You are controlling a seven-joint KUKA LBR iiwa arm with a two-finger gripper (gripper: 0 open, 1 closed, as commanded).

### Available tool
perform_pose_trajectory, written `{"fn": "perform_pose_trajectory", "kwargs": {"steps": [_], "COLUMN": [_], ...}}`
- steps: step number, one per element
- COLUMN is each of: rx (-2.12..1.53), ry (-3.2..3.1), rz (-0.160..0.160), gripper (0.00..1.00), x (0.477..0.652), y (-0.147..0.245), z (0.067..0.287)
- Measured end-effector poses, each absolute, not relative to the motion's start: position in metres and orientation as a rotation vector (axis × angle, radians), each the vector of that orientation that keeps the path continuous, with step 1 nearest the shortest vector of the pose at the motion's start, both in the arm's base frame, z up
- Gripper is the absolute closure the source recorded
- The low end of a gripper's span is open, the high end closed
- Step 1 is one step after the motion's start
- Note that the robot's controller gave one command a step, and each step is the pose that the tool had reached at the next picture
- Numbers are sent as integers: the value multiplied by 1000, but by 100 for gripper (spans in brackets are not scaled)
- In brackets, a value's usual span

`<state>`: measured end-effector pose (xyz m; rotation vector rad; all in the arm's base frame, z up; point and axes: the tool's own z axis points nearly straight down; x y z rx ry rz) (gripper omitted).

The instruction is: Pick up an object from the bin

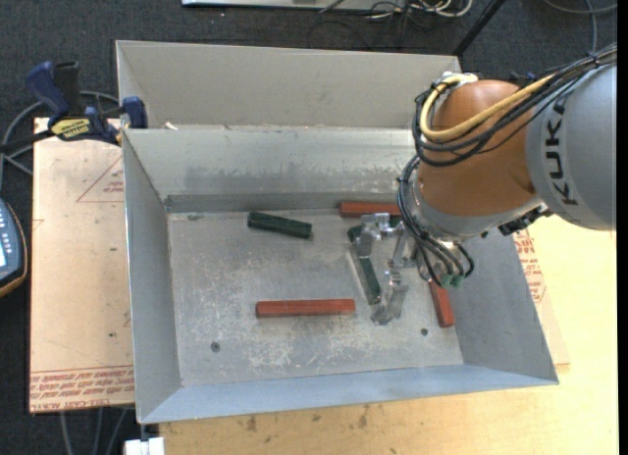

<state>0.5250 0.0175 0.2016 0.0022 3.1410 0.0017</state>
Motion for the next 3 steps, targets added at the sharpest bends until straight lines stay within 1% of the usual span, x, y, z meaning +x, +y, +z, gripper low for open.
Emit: {"fn": "perform_pose_trajectory", "kwargs": {"steps": [1, 2, 3], "rx": [-177, -171, -727], "ry": [3143, 3137, 3046], "rz": [3, 2, 2], "gripper": [0, 100, 100], "x": [543, 545, 574], "y": [63, 62, 111], "z": [85, 89, 205]}}
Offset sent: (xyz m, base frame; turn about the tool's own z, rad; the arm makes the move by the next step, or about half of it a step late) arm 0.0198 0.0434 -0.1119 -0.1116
